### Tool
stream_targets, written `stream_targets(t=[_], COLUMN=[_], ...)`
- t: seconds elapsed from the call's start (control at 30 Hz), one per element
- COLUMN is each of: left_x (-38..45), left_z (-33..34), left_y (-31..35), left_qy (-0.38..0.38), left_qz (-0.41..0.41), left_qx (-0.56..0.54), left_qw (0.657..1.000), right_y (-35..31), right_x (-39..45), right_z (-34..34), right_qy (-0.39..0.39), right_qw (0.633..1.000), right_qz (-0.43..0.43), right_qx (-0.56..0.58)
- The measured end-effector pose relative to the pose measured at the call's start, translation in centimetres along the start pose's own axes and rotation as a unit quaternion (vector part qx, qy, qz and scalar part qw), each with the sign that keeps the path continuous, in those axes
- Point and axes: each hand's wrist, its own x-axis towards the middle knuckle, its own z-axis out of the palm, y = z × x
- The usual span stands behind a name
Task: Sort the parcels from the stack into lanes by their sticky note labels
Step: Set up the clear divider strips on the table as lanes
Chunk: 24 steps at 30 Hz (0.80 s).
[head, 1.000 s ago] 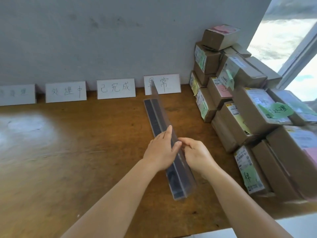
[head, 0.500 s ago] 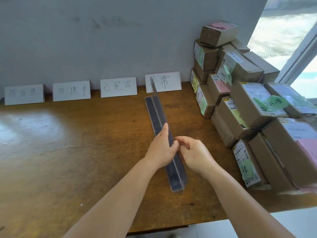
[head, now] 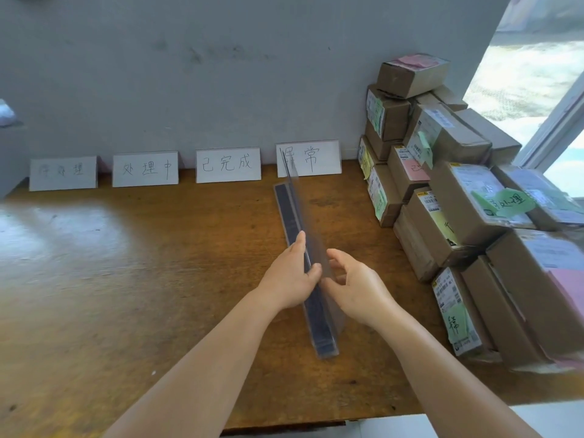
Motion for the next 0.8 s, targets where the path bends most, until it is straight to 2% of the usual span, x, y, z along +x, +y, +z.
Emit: stream_targets(t=[0.2,0.37,0.63,0.8], left_x=[0.0,0.3,1.2,0.9], left_z=[-0.5,0.1,0.3,0.9], left_y=[0.3,1.2,2.6,2.9], left_qy=[0.041,0.077,0.07,0.091], left_qz=[-0.027,-0.04,-0.065,-0.089], left_qx=[0.008,0.027,-0.04,-0.023], left_qw=[0.999,0.996,0.995,0.992], right_y=[-0.1,-0.6,-0.9,-0.4], right_x=[0.6,1.2,1.9,1.6], right_z=[0.8,1.6,1.5,0.9], right_qy=[0.024,0.04,0.04,0.077], right_qw=[0.995,0.986,0.977,0.976], right_qz=[0.0,0.036,0.031,0.04], right_qx=[-0.1,-0.159,-0.206,-0.2])
